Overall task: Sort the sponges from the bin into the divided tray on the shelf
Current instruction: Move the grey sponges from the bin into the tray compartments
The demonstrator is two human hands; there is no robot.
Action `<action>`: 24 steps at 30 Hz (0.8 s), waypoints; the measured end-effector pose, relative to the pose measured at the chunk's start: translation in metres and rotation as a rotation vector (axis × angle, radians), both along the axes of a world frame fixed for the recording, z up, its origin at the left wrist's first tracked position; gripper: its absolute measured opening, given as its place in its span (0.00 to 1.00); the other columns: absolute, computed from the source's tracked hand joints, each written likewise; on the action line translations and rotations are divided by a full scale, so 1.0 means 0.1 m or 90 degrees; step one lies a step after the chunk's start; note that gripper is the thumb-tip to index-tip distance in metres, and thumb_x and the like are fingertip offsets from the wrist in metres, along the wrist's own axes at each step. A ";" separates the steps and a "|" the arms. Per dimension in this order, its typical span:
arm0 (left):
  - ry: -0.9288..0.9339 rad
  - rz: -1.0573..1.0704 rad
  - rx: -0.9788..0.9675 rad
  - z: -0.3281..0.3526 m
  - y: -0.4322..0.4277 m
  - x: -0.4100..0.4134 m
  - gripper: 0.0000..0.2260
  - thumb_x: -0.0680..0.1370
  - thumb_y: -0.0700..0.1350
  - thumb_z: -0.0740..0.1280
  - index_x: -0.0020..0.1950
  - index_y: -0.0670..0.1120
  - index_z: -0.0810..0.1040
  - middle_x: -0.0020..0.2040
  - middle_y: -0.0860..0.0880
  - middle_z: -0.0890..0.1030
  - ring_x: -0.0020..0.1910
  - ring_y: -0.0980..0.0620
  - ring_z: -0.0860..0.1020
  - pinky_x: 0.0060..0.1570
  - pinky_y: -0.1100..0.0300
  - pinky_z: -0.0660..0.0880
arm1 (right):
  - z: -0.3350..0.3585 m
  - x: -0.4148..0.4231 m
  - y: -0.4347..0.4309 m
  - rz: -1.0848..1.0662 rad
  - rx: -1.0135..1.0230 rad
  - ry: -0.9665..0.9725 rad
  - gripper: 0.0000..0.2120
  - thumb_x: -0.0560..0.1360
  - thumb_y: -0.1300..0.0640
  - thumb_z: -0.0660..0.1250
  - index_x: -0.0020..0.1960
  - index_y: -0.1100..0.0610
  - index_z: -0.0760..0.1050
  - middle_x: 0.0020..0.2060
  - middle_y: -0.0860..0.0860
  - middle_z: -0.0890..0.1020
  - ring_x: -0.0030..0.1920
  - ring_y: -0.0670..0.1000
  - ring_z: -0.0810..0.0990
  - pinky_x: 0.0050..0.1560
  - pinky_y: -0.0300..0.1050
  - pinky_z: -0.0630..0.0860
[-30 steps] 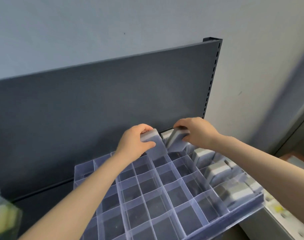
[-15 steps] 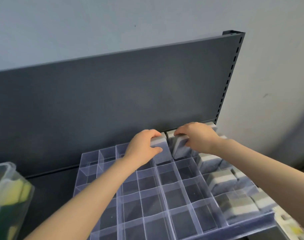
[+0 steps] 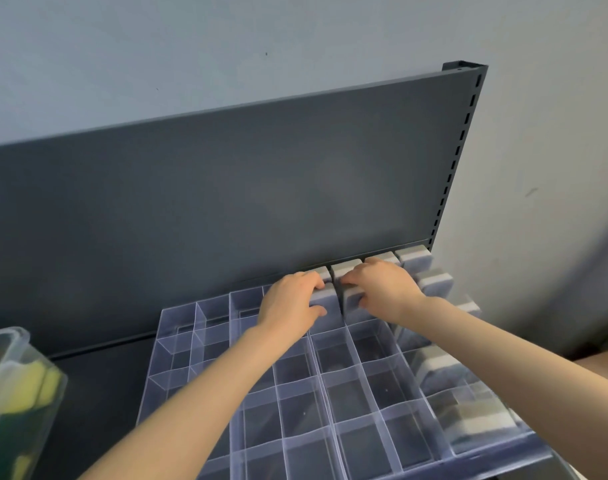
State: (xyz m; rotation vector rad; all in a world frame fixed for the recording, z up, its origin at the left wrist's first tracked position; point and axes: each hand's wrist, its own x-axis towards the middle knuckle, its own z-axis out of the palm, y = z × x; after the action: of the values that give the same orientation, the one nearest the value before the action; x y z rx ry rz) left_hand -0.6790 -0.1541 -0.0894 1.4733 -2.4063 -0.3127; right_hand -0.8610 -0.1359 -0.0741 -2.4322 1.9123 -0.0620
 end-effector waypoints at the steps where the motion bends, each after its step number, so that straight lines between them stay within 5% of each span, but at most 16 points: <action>1: -0.005 0.000 0.003 -0.02 0.00 -0.01 0.17 0.73 0.50 0.72 0.60 0.51 0.76 0.59 0.54 0.78 0.57 0.50 0.75 0.51 0.55 0.73 | -0.02 0.01 0.00 -0.002 0.002 -0.003 0.22 0.69 0.65 0.60 0.59 0.49 0.74 0.52 0.50 0.80 0.56 0.55 0.73 0.45 0.47 0.74; 12: 0.032 0.020 0.002 -0.30 0.09 -0.07 0.13 0.75 0.47 0.70 0.59 0.50 0.76 0.58 0.54 0.79 0.57 0.50 0.74 0.51 0.54 0.73 | -0.18 0.06 0.06 -0.050 -0.007 -0.021 0.20 0.70 0.63 0.62 0.59 0.46 0.75 0.52 0.50 0.81 0.54 0.54 0.77 0.38 0.43 0.68; 24: 0.031 0.059 -0.006 -0.28 0.19 -0.10 0.15 0.76 0.47 0.69 0.63 0.50 0.76 0.60 0.53 0.78 0.60 0.52 0.74 0.51 0.61 0.71 | -0.22 -0.04 0.11 -0.025 -0.029 -0.042 0.18 0.72 0.60 0.63 0.60 0.48 0.73 0.54 0.50 0.79 0.56 0.54 0.75 0.44 0.47 0.76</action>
State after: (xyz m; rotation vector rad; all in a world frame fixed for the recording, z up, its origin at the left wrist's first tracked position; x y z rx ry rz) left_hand -0.6890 -0.1353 -0.1172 1.5487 -2.2901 -0.3116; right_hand -0.8646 -0.1249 -0.0958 -2.3891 1.9515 -0.1883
